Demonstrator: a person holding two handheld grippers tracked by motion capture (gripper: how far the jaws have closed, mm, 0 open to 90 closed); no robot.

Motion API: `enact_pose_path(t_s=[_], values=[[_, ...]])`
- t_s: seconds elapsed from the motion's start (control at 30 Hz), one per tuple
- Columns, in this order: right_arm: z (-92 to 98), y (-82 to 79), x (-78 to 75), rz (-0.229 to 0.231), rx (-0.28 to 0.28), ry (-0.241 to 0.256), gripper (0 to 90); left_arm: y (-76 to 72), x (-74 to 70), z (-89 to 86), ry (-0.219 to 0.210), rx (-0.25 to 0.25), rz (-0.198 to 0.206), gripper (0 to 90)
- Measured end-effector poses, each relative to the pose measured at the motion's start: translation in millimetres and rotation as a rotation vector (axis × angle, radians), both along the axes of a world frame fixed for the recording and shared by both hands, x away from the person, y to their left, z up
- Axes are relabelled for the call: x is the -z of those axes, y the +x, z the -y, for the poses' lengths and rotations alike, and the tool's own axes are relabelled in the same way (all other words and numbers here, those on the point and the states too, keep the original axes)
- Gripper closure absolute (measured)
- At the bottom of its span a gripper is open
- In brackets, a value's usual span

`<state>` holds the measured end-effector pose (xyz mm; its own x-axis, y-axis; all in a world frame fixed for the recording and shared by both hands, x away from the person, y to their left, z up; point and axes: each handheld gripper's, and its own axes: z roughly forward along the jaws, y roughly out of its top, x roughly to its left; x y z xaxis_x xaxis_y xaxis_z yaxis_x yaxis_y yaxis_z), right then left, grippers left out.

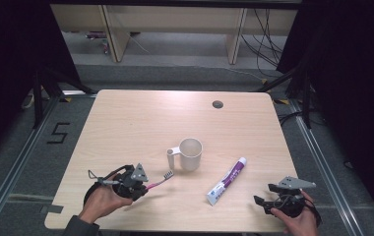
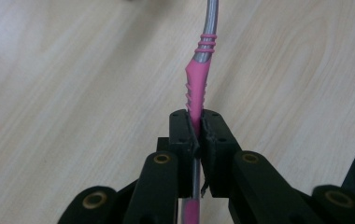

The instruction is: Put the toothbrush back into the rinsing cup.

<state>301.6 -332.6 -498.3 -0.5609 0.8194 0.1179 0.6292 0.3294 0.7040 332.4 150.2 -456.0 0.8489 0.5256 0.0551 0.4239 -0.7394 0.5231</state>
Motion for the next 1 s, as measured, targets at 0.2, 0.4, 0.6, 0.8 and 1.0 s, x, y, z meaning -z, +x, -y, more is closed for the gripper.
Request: enact_pose_path(t_s=[0.2,0.4,0.6,0.8,1.0], values=[[-0.6,-0.2,0.0,-0.016,0.0,0.004,24.5,-3.8,-11.9,-5.5,-0.095,-0.031,0.102,83.3],[0.6,0.8,0.7,0.008,-0.002,-0.005,24.5,-3.6,-17.4,-9.3,-0.175,-0.075,0.167,83.2],[0.7,0.6,0.7,0.005,0.001,0.0,24.5,3.7,-16.3,-10.5,-0.213,-0.092,0.218,83.2],[2.3,2.1,1.0,0.013,-0.011,-0.008,24.5,10.9,-17.1,-11.8,-0.277,-0.138,0.252,83.3],[0.7,1.0,0.8,0.009,-0.003,-0.002,24.5,18.1,-20.3,-12.0,-0.347,-0.193,0.312,83.3]])
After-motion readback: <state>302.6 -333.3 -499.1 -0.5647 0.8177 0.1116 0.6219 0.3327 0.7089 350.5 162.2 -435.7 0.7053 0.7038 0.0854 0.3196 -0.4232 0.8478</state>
